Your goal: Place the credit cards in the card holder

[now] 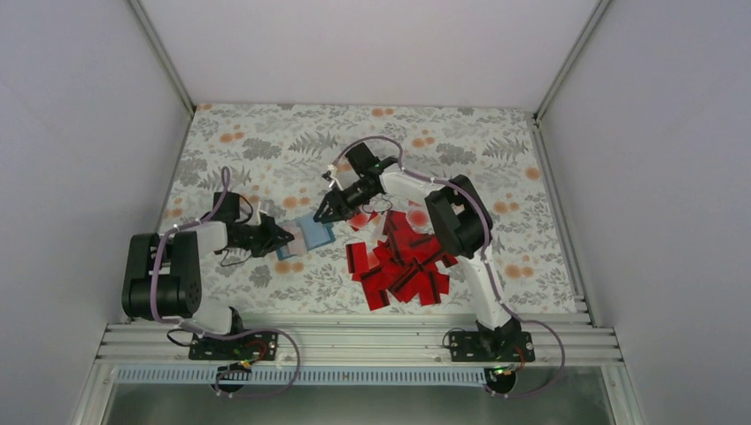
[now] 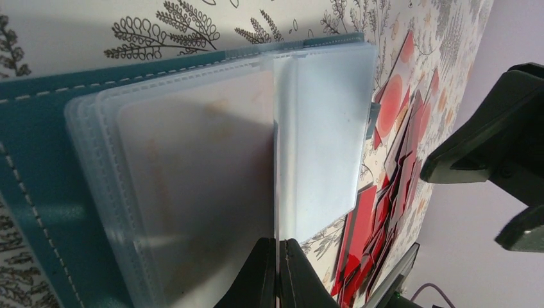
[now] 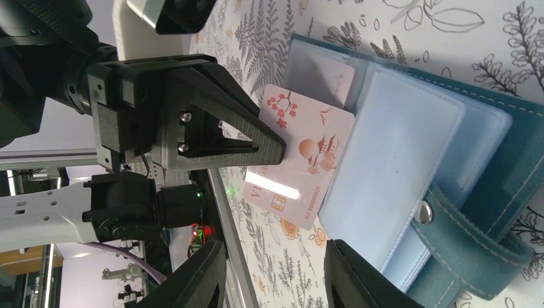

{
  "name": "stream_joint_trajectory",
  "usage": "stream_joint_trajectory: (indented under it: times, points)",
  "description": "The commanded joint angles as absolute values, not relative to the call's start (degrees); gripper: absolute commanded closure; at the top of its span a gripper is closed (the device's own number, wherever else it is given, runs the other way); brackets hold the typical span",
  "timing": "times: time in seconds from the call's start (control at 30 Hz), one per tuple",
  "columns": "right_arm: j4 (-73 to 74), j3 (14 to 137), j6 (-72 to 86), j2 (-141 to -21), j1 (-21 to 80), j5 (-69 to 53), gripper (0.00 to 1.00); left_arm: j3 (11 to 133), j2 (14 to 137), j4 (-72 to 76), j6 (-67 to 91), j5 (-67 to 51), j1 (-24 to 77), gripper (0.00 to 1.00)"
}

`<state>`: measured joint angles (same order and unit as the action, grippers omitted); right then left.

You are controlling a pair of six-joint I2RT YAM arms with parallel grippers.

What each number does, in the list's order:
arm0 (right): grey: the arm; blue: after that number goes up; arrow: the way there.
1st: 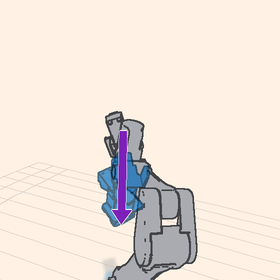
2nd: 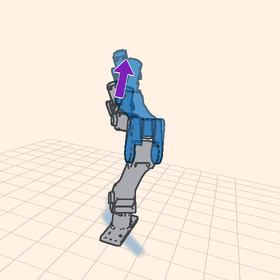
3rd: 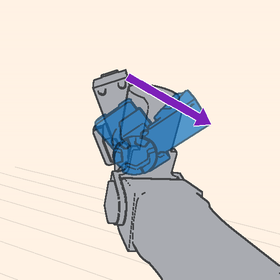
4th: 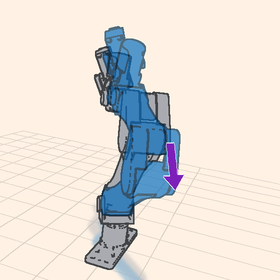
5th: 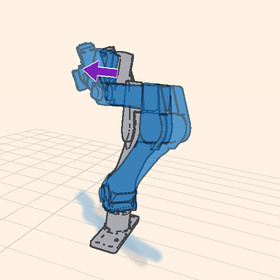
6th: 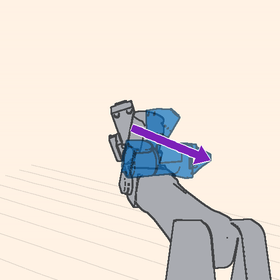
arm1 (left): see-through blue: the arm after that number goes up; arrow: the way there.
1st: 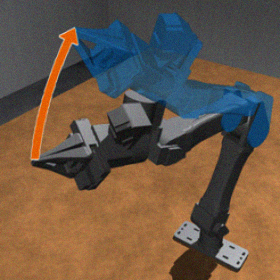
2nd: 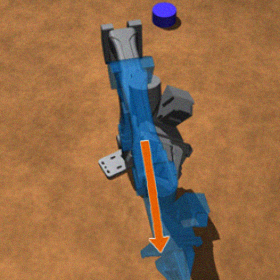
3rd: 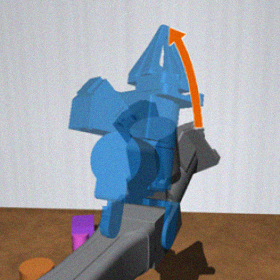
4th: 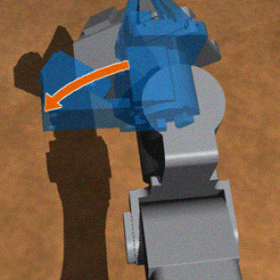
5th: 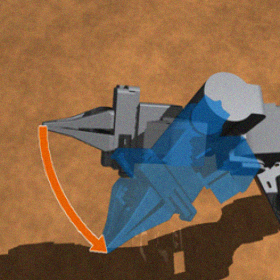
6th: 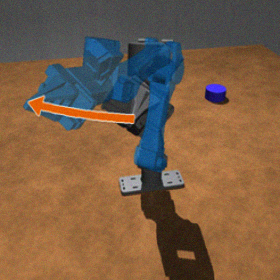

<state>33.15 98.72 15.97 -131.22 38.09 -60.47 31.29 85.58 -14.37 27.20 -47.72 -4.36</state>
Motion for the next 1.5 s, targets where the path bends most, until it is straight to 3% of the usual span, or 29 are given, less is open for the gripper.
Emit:
stream_joint_trajectory:
  times: [0.0, 1.47]
  points:
    - [34.8, 100.3, 13.8, -133.8, 38.7, -61.4, 0.61, 32.8, 86.7, -12.7, 25.5, -49.3, -4.4, 0.98]
    - [36.6, 101.1, 12.8, -139.6, 38.2, -57.5, 0.63, 39.8, 95.3, -18.1, 16.1, -54.4, -4.4, 0.98]
